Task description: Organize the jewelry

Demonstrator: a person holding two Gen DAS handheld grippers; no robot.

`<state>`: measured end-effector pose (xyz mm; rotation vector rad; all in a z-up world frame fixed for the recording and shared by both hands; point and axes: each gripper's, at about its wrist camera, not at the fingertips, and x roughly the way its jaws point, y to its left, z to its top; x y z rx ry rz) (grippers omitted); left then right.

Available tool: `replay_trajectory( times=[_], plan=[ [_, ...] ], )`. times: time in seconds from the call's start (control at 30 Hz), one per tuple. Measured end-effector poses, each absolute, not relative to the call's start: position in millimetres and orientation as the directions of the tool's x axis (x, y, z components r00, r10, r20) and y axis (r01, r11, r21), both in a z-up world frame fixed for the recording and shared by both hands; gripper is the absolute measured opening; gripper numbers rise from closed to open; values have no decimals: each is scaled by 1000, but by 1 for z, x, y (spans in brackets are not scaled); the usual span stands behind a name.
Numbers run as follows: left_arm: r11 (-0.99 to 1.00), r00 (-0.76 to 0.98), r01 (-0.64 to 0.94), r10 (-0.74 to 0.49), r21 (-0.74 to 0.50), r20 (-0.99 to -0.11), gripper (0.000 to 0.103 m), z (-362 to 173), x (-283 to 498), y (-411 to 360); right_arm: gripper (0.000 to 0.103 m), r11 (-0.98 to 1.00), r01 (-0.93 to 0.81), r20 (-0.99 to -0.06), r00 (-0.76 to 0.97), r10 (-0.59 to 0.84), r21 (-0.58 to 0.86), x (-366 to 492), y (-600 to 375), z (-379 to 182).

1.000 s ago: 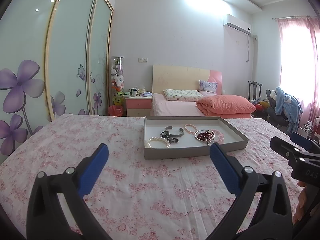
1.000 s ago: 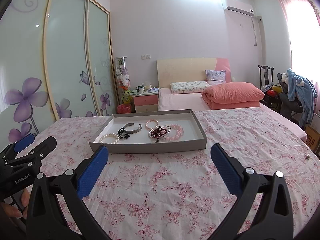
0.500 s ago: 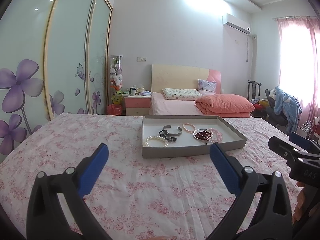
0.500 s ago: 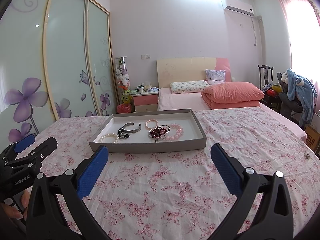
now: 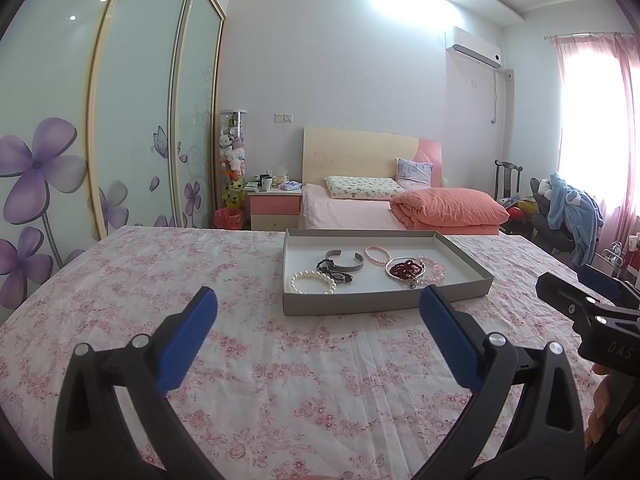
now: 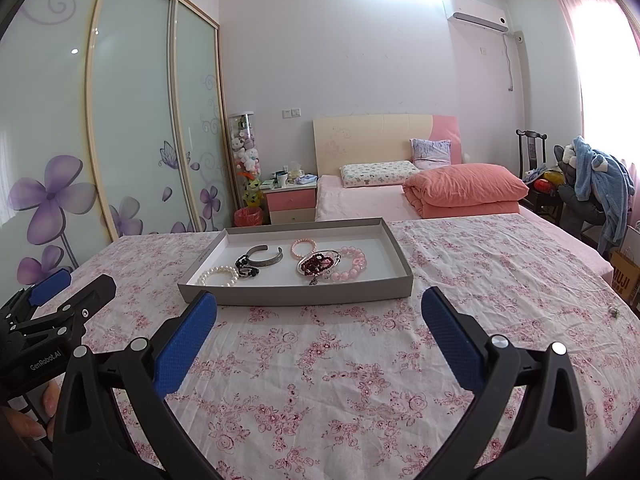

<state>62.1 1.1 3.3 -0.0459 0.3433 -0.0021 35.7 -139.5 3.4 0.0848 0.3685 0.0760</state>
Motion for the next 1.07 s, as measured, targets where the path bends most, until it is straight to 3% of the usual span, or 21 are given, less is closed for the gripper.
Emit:
replay_trajectory(
  times=[1.07],
  plan=[
    [998, 937, 22, -39, -53, -347, 99, 6, 60, -1, 101, 994, -58, -356, 930, 89, 96, 35, -140, 4]
  ],
)
